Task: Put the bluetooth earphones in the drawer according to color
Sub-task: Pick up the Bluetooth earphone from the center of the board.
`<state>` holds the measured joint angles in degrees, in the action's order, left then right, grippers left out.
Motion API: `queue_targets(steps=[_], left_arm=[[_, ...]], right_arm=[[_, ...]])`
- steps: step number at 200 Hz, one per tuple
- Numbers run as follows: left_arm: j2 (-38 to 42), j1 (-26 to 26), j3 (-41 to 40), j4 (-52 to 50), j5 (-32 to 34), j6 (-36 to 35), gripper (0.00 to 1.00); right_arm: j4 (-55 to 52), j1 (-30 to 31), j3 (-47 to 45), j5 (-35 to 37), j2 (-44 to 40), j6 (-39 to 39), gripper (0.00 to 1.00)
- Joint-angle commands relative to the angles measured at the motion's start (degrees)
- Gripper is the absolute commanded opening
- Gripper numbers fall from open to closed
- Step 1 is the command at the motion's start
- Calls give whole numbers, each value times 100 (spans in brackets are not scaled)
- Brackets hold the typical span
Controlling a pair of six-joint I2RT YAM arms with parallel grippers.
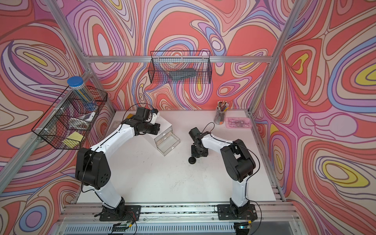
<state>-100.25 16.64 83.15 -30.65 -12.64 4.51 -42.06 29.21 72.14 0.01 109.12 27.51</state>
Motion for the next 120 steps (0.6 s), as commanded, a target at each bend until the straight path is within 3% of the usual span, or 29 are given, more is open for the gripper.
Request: queue_targets(steps=[1, 36, 85, 120], left_arm=[[-338, 73, -177, -948, 57, 23, 0], [-330, 76, -177, -953, 41, 23, 0], [-337, 75, -177, -960, 61, 22, 0], [-351, 71, -184, -953, 49, 10, 0]], right_arm=[[145, -38, 36, 25, 40, 56, 64], [141, -36, 103, -20, 140, 42, 63], [235, -55, 11, -84, 128, 35, 40], [242, -55, 39, -36, 42, 9, 34]])
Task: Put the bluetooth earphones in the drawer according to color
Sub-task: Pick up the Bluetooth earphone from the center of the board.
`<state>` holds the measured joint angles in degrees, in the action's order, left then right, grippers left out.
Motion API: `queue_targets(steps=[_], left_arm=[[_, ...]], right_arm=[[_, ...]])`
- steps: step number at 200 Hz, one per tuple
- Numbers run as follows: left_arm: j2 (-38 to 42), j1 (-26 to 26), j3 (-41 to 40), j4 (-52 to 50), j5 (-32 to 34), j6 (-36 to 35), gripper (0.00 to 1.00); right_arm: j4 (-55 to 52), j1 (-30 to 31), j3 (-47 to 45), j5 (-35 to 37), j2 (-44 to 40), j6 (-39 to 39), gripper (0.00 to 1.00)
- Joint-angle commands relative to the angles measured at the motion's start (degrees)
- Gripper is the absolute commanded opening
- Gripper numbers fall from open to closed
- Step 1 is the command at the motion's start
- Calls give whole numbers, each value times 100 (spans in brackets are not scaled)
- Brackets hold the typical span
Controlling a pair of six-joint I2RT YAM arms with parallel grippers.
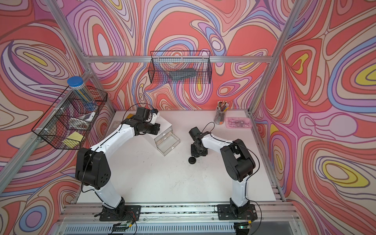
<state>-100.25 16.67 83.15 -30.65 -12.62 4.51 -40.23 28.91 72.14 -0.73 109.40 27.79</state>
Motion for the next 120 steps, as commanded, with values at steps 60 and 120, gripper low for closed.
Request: queue_targets(steps=[60, 120], left_arm=[[-364, 74, -168, -967, 26, 21, 0], [-347, 72, -159, -977, 21, 21, 0]], right_arm=[[3, -22, 304, 35, -284, -190, 33], [-84, -21, 975, -46, -385, -387, 32]])
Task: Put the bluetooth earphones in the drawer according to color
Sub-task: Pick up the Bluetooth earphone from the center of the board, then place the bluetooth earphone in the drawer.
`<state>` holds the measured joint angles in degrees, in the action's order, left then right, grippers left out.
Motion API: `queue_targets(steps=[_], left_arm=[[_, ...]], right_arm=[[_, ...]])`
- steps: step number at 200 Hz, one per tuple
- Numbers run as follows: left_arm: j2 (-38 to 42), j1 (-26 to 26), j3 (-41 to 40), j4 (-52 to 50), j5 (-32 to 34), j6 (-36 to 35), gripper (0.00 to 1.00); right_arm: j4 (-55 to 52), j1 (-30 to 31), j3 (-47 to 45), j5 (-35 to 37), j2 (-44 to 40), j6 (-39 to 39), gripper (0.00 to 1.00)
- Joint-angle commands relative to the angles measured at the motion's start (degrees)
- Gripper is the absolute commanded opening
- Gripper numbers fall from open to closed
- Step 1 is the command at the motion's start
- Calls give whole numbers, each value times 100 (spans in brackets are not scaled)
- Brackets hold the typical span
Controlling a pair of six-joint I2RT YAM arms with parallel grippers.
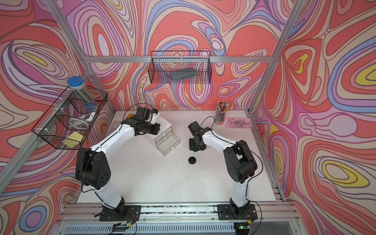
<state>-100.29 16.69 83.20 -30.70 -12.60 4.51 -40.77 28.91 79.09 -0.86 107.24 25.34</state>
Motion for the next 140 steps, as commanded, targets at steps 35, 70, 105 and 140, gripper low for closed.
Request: queue_targets(steps=[35, 70, 105, 140], left_arm=[[-348, 71, -155, -969, -2, 30, 0], [-345, 71, -151, -978, 7, 26, 0], [-333, 71, -149, -974, -1, 24, 0], [-329, 67, -146, -986, 19, 30, 0]], right_arm=[[-11, 7, 625, -228, -108, -213, 32], [17, 152, 1044, -306, 122, -266, 32], [85, 311, 1440, -410, 404, -272, 33], [199, 463, 1774, -598, 746, -199, 33]])
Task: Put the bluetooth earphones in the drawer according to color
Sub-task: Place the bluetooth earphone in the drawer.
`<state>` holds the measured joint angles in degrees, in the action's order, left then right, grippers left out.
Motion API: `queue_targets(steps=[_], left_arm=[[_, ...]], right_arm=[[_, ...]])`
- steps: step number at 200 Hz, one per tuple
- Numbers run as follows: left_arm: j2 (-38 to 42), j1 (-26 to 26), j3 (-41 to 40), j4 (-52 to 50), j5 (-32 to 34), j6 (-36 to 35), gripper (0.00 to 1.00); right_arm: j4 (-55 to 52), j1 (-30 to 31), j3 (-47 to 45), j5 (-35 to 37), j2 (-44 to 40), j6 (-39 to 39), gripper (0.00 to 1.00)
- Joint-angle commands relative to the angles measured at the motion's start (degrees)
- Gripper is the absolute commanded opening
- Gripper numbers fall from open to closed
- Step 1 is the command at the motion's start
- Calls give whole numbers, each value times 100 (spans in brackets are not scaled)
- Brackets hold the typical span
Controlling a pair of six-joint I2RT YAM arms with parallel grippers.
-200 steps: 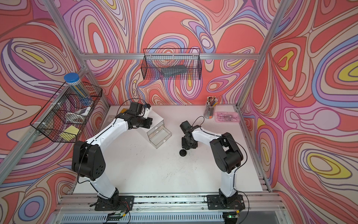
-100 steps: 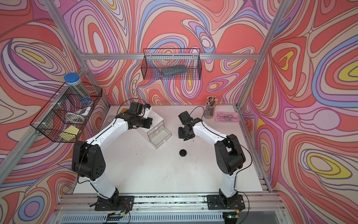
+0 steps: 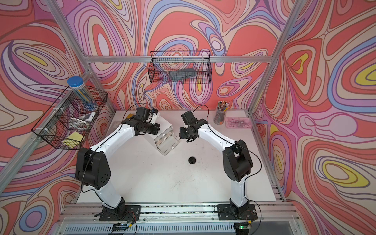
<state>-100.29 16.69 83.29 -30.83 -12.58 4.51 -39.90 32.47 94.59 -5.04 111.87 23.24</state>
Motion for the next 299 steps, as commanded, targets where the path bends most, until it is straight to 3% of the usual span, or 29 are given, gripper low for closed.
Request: queue_targets(steps=[1, 92, 195, 299], left_arm=[[-331, 69, -155, -980, 17, 27, 0], [-339, 69, -155, -976, 25, 15, 0], [-329, 67, -155, -973, 27, 6, 0], [-326, 71, -155, -986, 27, 2, 0]], right_arm=[[117, 117, 235, -185, 295, 8, 33], [373, 444, 968, -678, 1149, 208, 32], [689, 506, 941, -920, 1476, 417, 34], [769, 506, 856, -974, 1532, 461, 46]])
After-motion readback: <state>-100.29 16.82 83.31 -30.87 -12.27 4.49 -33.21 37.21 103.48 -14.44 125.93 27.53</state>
